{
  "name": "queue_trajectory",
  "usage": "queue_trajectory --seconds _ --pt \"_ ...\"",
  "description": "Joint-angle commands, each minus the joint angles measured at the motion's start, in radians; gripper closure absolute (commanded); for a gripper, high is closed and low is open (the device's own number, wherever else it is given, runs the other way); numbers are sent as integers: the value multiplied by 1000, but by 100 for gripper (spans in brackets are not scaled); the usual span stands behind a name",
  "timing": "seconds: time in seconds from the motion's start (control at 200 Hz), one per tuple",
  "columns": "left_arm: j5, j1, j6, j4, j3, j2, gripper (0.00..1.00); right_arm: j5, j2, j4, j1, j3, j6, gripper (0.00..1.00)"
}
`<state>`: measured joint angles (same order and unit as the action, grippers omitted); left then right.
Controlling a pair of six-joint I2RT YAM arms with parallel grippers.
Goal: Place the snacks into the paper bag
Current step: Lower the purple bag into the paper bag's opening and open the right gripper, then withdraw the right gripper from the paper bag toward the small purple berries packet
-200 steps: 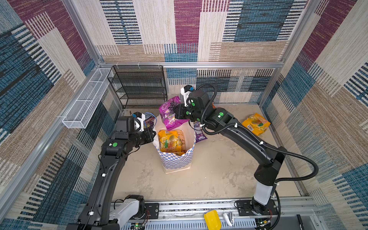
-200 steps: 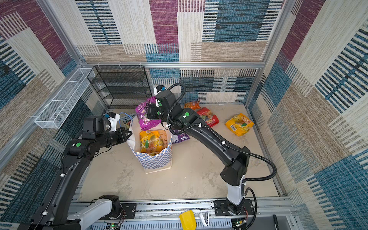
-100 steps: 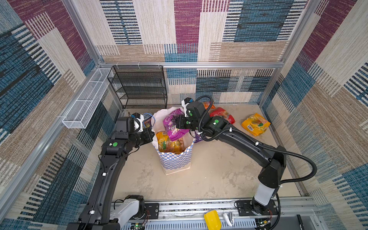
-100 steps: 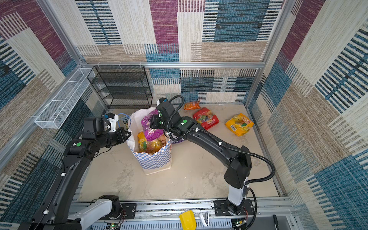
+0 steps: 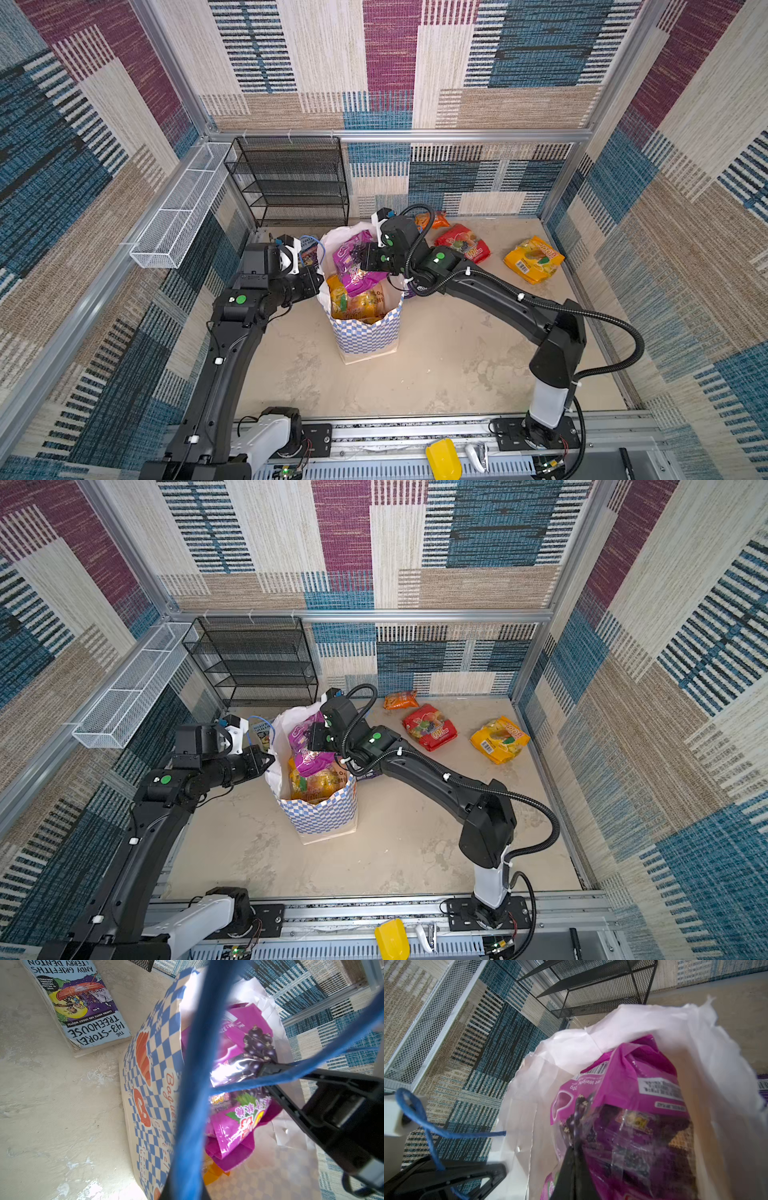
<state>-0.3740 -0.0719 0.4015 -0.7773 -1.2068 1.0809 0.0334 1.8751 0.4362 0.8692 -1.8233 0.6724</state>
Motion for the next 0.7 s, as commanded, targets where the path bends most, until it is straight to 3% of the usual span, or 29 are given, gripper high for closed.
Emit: queue_trajectory --seconds 0.0,0.175,0.21,0.27,0.321,0.696 --pt "-36 1 8 70 0 -1 100 12 46 -114 4 -58 1 100" --pt "-33 1 7 69 0 0 100 8 117 -149 5 -75 -9 99" --pt "-31 1 5 70 1 1 100 2 122 -156 8 -59 -3 95" --pt "-34 1 7 70 0 2 100 -10 120 -183 11 -16 3 74" --pt "-38 3 6 70 1 2 100 3 122 -194 11 -2 -3 64" --pt "-38 14 8 70 2 11 100 55 58 -101 43 -163 -135 28"
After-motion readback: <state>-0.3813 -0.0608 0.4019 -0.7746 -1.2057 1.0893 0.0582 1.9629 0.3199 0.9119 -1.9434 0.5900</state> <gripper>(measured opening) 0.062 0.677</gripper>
